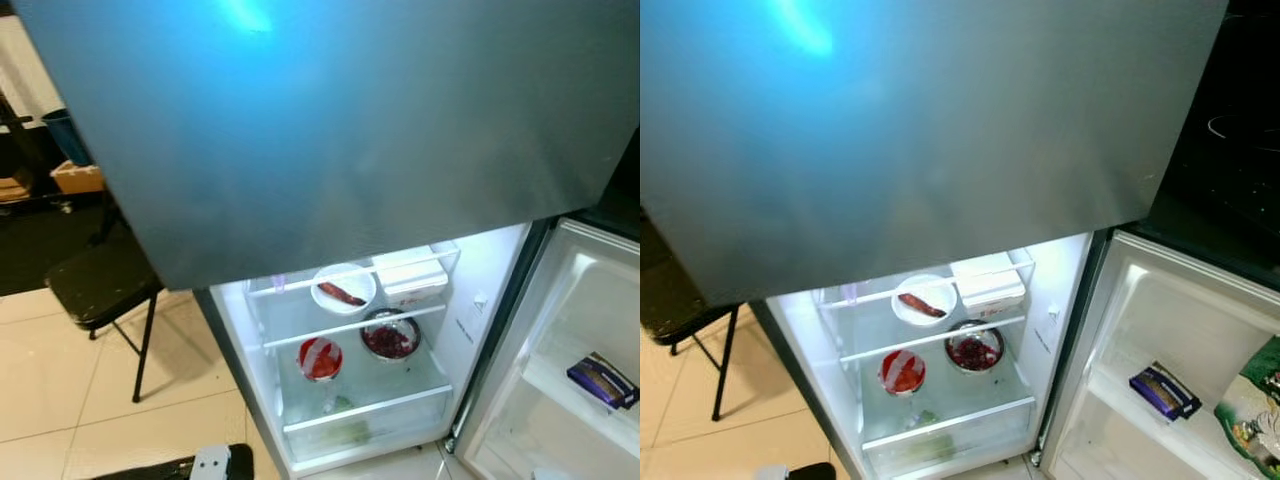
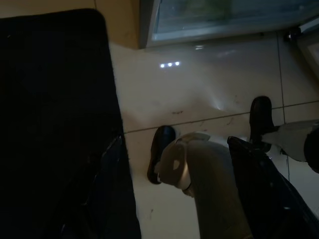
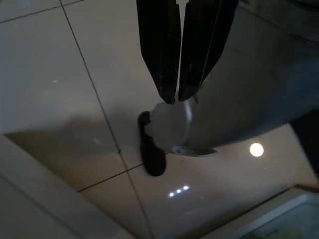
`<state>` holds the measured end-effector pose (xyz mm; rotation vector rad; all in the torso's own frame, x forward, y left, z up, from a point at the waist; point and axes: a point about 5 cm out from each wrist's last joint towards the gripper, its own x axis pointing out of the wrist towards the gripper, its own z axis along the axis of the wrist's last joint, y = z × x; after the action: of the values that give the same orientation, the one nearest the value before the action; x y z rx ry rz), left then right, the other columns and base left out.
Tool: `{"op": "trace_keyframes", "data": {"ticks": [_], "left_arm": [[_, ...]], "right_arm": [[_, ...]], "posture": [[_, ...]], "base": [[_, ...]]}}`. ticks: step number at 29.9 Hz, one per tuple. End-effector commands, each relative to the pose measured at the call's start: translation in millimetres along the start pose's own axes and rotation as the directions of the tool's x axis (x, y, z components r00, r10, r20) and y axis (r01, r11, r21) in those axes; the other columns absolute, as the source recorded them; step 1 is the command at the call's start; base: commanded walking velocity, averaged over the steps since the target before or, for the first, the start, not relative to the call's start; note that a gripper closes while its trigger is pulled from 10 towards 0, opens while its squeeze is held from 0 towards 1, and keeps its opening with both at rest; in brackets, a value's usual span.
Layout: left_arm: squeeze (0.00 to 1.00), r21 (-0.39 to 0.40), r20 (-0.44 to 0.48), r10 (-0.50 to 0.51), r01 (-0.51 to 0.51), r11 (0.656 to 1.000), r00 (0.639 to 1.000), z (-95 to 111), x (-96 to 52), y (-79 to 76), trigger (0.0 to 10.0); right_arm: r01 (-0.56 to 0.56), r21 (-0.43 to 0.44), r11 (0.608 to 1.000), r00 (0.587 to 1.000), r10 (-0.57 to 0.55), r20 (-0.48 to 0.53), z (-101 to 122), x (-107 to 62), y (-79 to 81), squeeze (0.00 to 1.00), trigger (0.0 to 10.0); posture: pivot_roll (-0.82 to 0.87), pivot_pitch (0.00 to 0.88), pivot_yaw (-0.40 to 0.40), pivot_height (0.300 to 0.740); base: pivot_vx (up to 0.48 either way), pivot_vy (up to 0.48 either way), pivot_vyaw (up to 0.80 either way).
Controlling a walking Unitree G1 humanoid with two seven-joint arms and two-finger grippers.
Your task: Restocking fridge
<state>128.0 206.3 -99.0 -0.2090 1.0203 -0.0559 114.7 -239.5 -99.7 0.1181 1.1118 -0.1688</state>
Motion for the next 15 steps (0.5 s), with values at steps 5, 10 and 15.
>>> {"op": "trace_keyframes", "data": {"ticks": [5,10,15], "left_arm": [[0.00,0.003,0.010,-0.015,0.015,1.000,1.000,4.3,4.0,-8.5,10.0],[0.00,-0.002,-0.005,-0.021,0.021,1.000,1.000,-1.3,4.3,-12.7,10.0],[0.00,-0.003,-0.013,-0.024,0.024,1.000,1.000,-4.4,4.1,-14.1,10.0]], "right_arm": [[-0.015,-0.024,1.000,1.000,0.014,-0.022,-2.1,0.8,4.8,0.00,10.0],[-0.013,-0.028,1.000,1.000,0.012,-0.025,-2.1,0.7,3.8,0.00,10.0],[-0.013,-0.032,0.999,1.000,0.012,-0.027,-2.3,0.6,3.6,0.00,10.0]], "posture": [[-0.04,0.000,0.001,0.740],[-0.05,0.000,0.000,0.740],[-0.05,0.000,0.000,0.740]], "base": [[-0.414,0.000,0.00],[-0.423,0.000,0.00],[-0.430,0.000,0.00]]}}
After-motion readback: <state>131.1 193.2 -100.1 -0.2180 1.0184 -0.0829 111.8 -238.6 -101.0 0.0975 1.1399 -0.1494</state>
